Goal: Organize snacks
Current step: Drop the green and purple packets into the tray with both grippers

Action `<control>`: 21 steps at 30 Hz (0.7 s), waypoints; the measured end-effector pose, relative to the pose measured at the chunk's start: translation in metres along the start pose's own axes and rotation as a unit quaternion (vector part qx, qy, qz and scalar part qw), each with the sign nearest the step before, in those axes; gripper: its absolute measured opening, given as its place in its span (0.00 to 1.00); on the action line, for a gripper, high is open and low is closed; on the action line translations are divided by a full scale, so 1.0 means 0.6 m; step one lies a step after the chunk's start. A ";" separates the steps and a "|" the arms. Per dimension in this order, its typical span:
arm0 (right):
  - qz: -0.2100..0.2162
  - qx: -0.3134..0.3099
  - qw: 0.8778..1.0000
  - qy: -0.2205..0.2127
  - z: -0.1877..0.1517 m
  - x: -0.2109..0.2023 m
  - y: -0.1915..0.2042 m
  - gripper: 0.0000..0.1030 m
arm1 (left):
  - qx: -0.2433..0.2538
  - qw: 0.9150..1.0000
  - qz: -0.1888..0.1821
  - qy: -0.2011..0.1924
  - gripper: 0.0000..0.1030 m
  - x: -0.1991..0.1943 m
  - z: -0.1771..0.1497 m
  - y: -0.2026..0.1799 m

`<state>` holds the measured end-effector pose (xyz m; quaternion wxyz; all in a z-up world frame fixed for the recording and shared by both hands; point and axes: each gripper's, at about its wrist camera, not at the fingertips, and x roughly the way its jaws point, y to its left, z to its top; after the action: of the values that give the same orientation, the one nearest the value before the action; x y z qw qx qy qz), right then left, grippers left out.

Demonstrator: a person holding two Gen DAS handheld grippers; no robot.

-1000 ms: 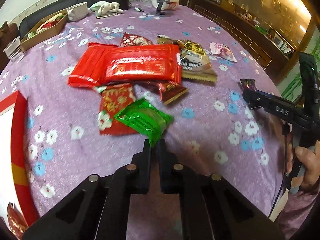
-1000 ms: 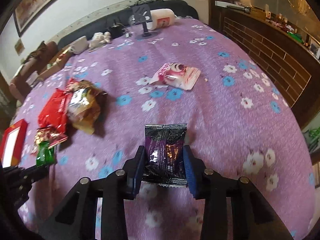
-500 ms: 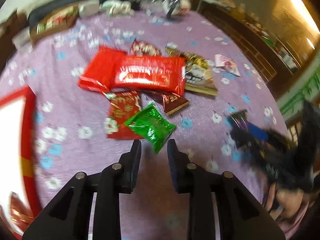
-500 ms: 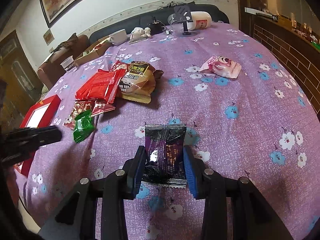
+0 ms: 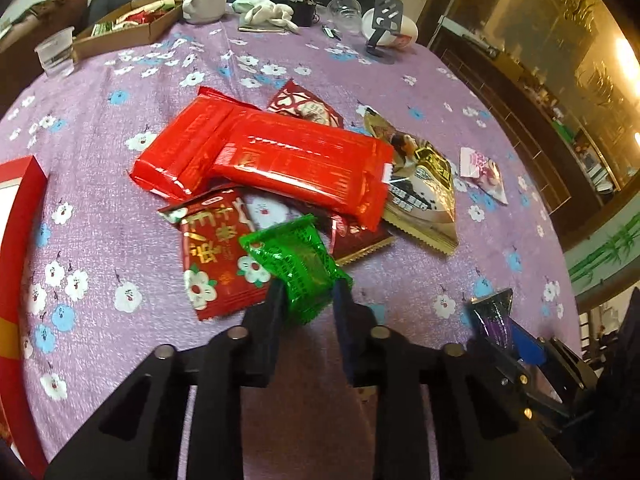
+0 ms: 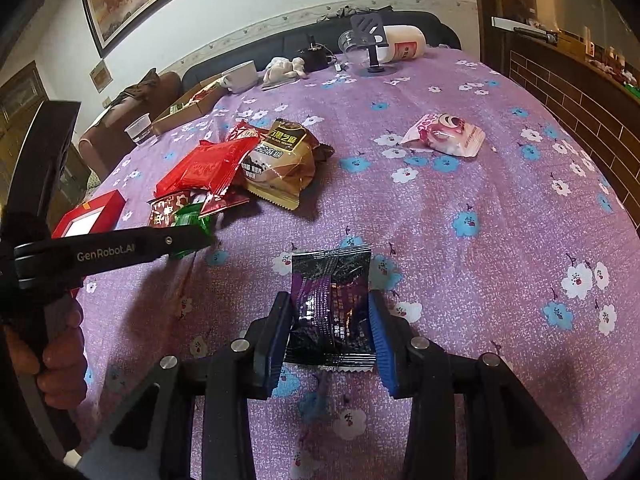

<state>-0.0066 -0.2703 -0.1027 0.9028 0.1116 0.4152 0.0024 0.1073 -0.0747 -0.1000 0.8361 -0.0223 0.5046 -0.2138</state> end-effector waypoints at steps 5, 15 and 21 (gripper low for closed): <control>0.003 0.004 1.000 -0.002 -0.001 -0.001 -0.002 0.39 | -0.007 1.000 -0.003 -0.004 0.18 -0.019 -0.005 0.045; 0.011 0.008 1.000 0.001 0.004 0.002 0.027 0.37 | -0.018 0.999 0.020 -0.027 0.19 -0.117 -0.064 0.135; 0.113 -0.037 0.993 0.012 0.025 0.013 0.135 0.37 | -0.023 0.995 0.061 -0.075 0.19 -0.203 -0.104 0.184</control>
<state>0.0169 -0.1935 -0.0824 0.8953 0.1241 0.4104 0.1209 0.0423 0.0828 -0.0567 0.8823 -0.0266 0.4458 -0.1486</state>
